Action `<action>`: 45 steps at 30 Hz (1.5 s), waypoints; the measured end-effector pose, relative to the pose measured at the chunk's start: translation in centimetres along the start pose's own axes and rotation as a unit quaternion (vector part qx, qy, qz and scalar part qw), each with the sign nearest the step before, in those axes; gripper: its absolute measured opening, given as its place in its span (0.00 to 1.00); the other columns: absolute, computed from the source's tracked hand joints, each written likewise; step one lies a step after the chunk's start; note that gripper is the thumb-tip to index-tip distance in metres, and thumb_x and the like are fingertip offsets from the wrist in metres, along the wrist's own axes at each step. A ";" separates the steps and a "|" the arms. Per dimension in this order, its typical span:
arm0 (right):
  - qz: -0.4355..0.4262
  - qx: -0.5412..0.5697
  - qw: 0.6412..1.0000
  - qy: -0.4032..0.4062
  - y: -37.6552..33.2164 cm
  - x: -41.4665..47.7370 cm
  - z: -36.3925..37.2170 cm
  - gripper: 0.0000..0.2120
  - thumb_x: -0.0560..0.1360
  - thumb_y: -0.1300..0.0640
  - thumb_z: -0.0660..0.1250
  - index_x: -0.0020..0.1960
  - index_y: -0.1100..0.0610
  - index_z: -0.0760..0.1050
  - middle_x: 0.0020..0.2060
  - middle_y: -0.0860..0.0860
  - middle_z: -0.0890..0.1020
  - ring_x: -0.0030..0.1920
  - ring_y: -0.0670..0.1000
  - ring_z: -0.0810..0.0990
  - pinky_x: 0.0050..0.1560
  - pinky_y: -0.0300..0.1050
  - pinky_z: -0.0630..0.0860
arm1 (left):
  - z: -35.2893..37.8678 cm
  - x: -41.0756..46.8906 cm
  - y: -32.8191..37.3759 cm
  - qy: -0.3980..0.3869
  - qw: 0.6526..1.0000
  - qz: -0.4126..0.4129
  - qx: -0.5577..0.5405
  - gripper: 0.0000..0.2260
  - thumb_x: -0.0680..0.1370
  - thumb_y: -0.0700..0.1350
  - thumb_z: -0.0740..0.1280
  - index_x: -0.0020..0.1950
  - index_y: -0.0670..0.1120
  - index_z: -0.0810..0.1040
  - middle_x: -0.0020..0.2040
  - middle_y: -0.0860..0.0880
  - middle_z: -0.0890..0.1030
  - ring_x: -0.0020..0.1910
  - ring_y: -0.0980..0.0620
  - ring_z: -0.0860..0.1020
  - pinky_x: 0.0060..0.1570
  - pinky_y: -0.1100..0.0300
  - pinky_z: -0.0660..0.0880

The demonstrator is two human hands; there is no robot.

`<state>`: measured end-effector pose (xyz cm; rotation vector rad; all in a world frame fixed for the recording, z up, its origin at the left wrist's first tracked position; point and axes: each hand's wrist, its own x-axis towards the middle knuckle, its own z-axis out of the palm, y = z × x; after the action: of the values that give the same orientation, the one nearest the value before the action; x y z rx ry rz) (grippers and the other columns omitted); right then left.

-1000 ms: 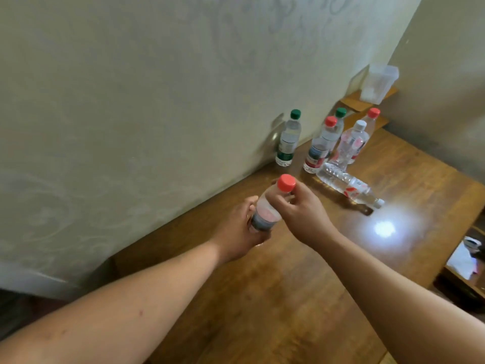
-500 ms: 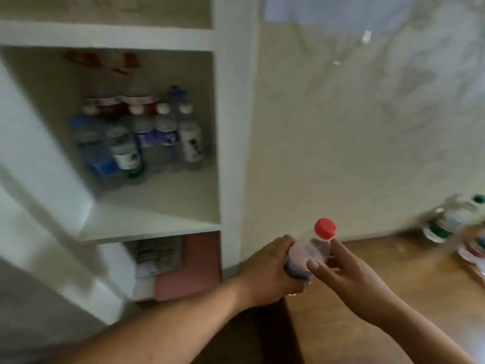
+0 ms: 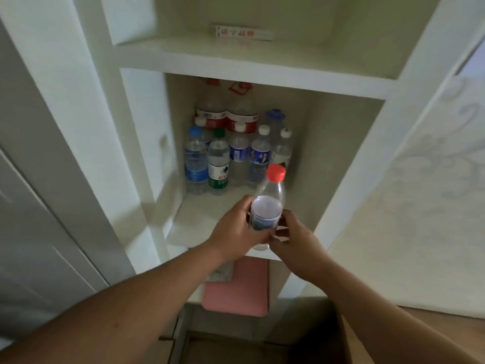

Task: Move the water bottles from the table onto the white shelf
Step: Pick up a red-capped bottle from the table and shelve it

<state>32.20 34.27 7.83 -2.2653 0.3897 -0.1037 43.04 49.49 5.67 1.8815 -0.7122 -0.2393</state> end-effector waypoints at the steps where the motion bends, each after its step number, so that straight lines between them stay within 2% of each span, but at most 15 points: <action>1: 0.010 0.000 1.000 -0.004 0.0 1.5 0.6 0.24 0.78 0.53 0.74 0.71 0.46 0.70 0.58 0.42 0.82 0.58 0.48 0.84 0.57 0.44 0.79 | -0.4 1.0 -0.6 0.006 1.000 -0.002 0.000 0.30 0.70 0.57 0.83 0.68 0.57 0.75 0.58 0.58 0.85 0.56 0.61 0.84 0.58 0.53 0.83; 5: 0.047 0.013 0.999 -0.001 0.8 7.2 3.5 0.18 0.75 0.47 0.78 0.58 0.45 0.72 0.53 0.43 0.84 0.51 0.47 0.84 0.49 0.43 0.81 | -1.3 5.1 -3.5 0.015 1.000 -0.016 0.018 0.30 0.70 0.59 0.82 0.67 0.55 0.75 0.58 0.56 0.86 0.56 0.57 0.84 0.58 0.51 0.83; 7: 0.058 0.014 0.998 0.015 1.1 9.6 5.3 0.16 0.75 0.48 0.77 0.55 0.48 0.72 0.49 0.47 0.83 0.47 0.51 0.84 0.42 0.43 0.78 | -1.5 6.7 -5.2 0.020 0.999 -0.017 0.028 0.29 0.71 0.58 0.82 0.67 0.53 0.75 0.58 0.55 0.85 0.56 0.54 0.84 0.54 0.58 0.82; 9: 0.060 0.020 0.998 0.031 1.3 11.8 6.8 0.15 0.75 0.49 0.75 0.56 0.49 0.72 0.48 0.47 0.83 0.47 0.52 0.83 0.40 0.43 0.76 | -1.7 8.1 -6.8 0.033 0.999 -0.018 0.028 0.28 0.73 0.54 0.82 0.68 0.51 0.75 0.58 0.55 0.84 0.55 0.55 0.83 0.51 0.67 0.78; 11: 0.051 0.021 0.997 0.048 1.3 13.8 7.8 0.18 0.75 0.49 0.76 0.60 0.50 0.73 0.50 0.46 0.82 0.50 0.50 0.83 0.44 0.43 0.78 | -1.8 9.3 -8.4 0.057 0.998 -0.020 0.026 0.28 0.74 0.53 0.81 0.70 0.52 0.75 0.58 0.57 0.83 0.55 0.57 0.81 0.52 0.67 0.76; 15: 0.010 0.036 0.996 0.077 1.5 16.9 9.0 0.23 0.77 0.50 0.76 0.67 0.50 0.72 0.58 0.48 0.82 0.56 0.51 0.83 0.56 0.46 0.79 | -0.9 11.0 -11.4 0.149 0.988 -0.033 0.002 0.26 0.74 0.60 0.79 0.69 0.56 0.77 0.60 0.56 0.83 0.58 0.56 0.82 0.58 0.57 0.80; 18: 0.004 0.064 0.994 0.090 2.0 18.6 9.8 0.21 0.79 0.48 0.74 0.68 0.48 0.71 0.59 0.44 0.82 0.57 0.49 0.82 0.56 0.44 0.74 | -0.3 11.9 -12.4 0.172 0.982 -0.062 -0.041 0.22 0.77 0.58 0.77 0.67 0.52 0.77 0.55 0.55 0.83 0.54 0.56 0.82 0.51 0.62 0.77; 21: 0.021 0.065 0.991 0.114 2.5 19.3 10.7 0.21 0.80 0.45 0.72 0.70 0.45 0.72 0.62 0.45 0.83 0.59 0.50 0.82 0.58 0.46 0.75 | 0.0 12.0 -13.2 0.177 0.981 -0.064 -0.037 0.16 0.79 0.56 0.75 0.61 0.53 0.76 0.47 0.57 0.81 0.45 0.61 0.80 0.44 0.65 0.74; 23: 0.028 0.051 0.990 0.132 2.8 19.4 11.3 0.22 0.79 0.43 0.71 0.71 0.45 0.73 0.64 0.46 0.84 0.62 0.52 0.82 0.61 0.49 0.77 | 0.2 12.0 -13.7 0.188 0.980 -0.067 -0.019 0.13 0.80 0.56 0.74 0.57 0.55 0.74 0.44 0.56 0.81 0.43 0.60 0.80 0.42 0.61 0.76; 27: 0.028 0.020 0.987 0.155 2.9 19.6 11.8 0.25 0.79 0.41 0.71 0.74 0.43 0.72 0.66 0.47 0.83 0.64 0.53 0.82 0.63 0.50 0.78 | 0.5 12.1 -14.2 0.201 0.978 -0.050 0.012 0.09 0.81 0.55 0.71 0.53 0.56 0.72 0.45 0.52 0.80 0.44 0.52 0.81 0.45 0.48 0.81; 31: 0.024 -0.003 0.986 0.165 2.9 19.6 11.9 0.25 0.80 0.42 0.70 0.74 0.44 0.71 0.66 0.49 0.83 0.63 0.54 0.82 0.62 0.51 0.79 | 0.7 12.2 -14.7 0.201 0.979 -0.033 0.029 0.07 0.82 0.54 0.71 0.52 0.54 0.74 0.44 0.52 0.81 0.44 0.52 0.81 0.46 0.45 0.81; 36: 0.019 0.001 0.985 0.171 3.2 19.7 12.2 0.30 0.79 0.40 0.68 0.79 0.45 0.68 0.69 0.50 0.82 0.66 0.55 0.81 0.64 0.50 0.78 | 0.7 12.2 -14.4 0.204 0.978 -0.023 0.029 0.11 0.81 0.55 0.72 0.49 0.54 0.71 0.42 0.53 0.80 0.41 0.52 0.81 0.41 0.52 0.79; 41: 0.023 0.035 0.984 0.172 3.2 19.4 12.1 0.34 0.79 0.41 0.72 0.81 0.49 0.65 0.71 0.52 0.80 0.69 0.55 0.80 0.65 0.46 0.74 | 0.6 12.0 -14.0 0.202 0.979 -0.029 0.025 0.13 0.79 0.55 0.75 0.49 0.50 0.73 0.40 0.56 0.79 0.38 0.62 0.78 0.37 0.71 0.71; 43: 0.033 0.046 0.985 0.162 3.2 19.0 11.9 0.37 0.78 0.41 0.73 0.82 0.51 0.64 0.72 0.53 0.78 0.70 0.55 0.79 0.68 0.47 0.75 | 0.6 11.8 -13.9 0.204 0.978 -0.029 0.026 0.15 0.79 0.55 0.75 0.48 0.48 0.73 0.39 0.54 0.77 0.36 0.60 0.76 0.35 0.69 0.69; 45: 0.056 0.068 0.986 0.144 3.2 18.0 11.4 0.43 0.75 0.41 0.76 0.84 0.50 0.60 0.73 0.52 0.77 0.70 0.55 0.79 0.70 0.54 0.78 | 0.5 11.4 -13.7 0.206 0.978 -0.023 0.032 0.16 0.79 0.55 0.75 0.47 0.48 0.72 0.38 0.51 0.76 0.35 0.56 0.75 0.34 0.63 0.69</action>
<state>50.81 34.89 -3.06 -2.0911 0.6414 -0.3899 56.90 46.13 -4.96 1.9265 -0.3968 0.1461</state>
